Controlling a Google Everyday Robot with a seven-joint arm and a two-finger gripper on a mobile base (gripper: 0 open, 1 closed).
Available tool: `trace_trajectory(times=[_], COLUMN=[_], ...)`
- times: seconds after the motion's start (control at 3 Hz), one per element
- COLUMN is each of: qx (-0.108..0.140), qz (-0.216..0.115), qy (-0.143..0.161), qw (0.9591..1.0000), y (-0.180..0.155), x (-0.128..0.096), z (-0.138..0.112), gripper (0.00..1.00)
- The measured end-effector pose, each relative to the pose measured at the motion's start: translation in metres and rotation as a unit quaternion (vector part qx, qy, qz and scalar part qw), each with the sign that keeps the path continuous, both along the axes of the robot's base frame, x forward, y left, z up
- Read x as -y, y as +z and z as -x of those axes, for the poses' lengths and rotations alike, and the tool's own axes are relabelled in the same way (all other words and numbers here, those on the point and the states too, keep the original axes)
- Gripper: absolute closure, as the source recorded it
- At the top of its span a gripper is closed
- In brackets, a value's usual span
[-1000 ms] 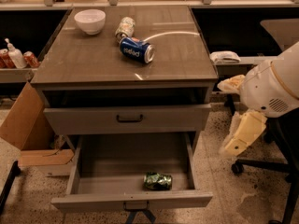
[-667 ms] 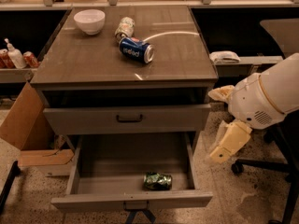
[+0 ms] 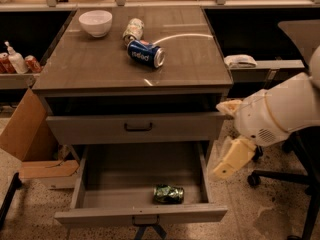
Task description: Pick green can from middle drawer and place on counter
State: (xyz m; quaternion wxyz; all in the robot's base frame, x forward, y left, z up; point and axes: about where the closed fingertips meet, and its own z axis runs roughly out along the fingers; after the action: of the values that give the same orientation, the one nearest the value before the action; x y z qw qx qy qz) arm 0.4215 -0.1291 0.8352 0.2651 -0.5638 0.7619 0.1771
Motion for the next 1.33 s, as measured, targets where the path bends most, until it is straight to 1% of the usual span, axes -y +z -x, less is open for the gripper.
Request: trace_trajectory(times=[0.33,0.67,1.0,1.33], qx=[0.004,-0.003,0.001,-0.009], qz=[-0.041,-0.092,-0.093,-0.104], qy=[-0.008,-0.007,-0.005,-0.005], qw=[0.9991,0.9957,0.9957,0.9946], y=[-0.038,-0.073,-0.079,-0.106], x=[-0.023,-0.053,-0.061,-0.075], z=[-0.009,-0.022,-0.020,-0.017], gripper=[0.00,0.00,0.00,0.00])
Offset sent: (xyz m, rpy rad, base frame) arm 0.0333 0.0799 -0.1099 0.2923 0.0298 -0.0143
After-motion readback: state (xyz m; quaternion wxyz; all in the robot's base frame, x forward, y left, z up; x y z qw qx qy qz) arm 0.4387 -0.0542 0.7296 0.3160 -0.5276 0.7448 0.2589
